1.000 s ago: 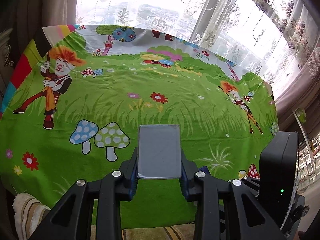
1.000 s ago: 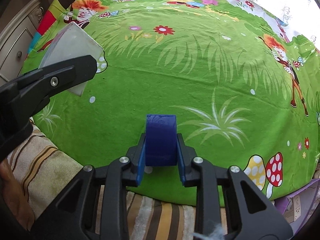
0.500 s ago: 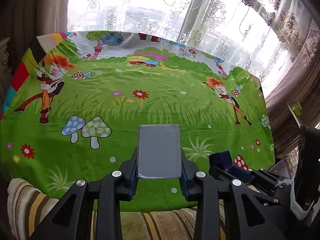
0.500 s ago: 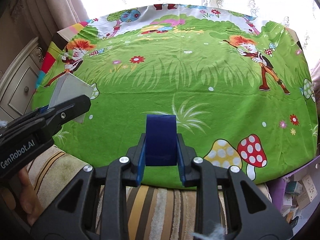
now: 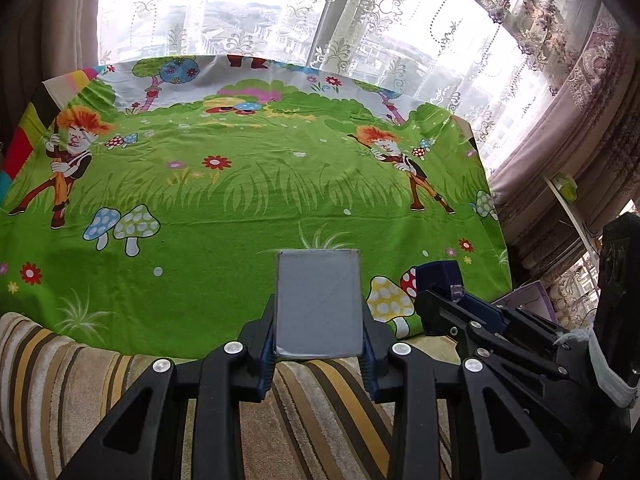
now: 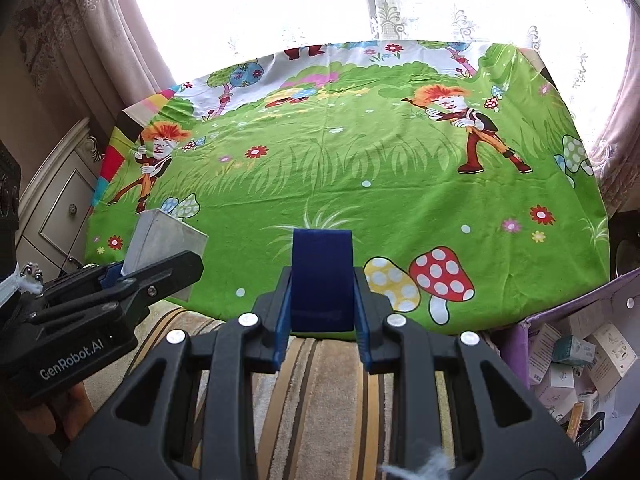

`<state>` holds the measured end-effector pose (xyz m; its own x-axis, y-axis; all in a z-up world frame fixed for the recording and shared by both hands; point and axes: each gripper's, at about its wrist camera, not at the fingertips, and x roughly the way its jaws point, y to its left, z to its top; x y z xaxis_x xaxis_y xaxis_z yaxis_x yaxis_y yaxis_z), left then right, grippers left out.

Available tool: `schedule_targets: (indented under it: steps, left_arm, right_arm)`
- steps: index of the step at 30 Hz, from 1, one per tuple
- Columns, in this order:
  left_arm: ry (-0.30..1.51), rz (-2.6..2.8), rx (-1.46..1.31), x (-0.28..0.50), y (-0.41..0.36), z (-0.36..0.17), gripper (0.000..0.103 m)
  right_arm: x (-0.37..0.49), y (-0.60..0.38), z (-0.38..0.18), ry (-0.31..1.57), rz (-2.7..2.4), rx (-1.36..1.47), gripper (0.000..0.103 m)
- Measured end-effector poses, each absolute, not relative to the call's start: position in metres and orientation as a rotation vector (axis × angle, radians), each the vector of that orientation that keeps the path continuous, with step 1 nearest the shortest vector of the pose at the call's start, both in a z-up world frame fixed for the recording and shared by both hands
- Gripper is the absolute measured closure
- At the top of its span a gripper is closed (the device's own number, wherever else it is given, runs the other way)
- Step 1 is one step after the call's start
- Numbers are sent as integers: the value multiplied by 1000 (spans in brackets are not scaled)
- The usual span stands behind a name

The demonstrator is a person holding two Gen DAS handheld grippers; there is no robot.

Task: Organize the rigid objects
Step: 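Carry the silver cube box and dark blue block over the purple-rimmed box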

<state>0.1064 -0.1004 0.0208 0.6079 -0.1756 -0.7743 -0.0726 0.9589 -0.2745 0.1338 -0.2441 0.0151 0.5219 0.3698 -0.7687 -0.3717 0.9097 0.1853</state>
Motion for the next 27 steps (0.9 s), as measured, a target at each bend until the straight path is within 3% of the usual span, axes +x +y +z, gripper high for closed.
schedule_targets:
  steps: [27]
  left_arm:
    - [1116,-421,-150,104,-272,2,68]
  right_arm:
    - [71,-446,6,896,153,140,72]
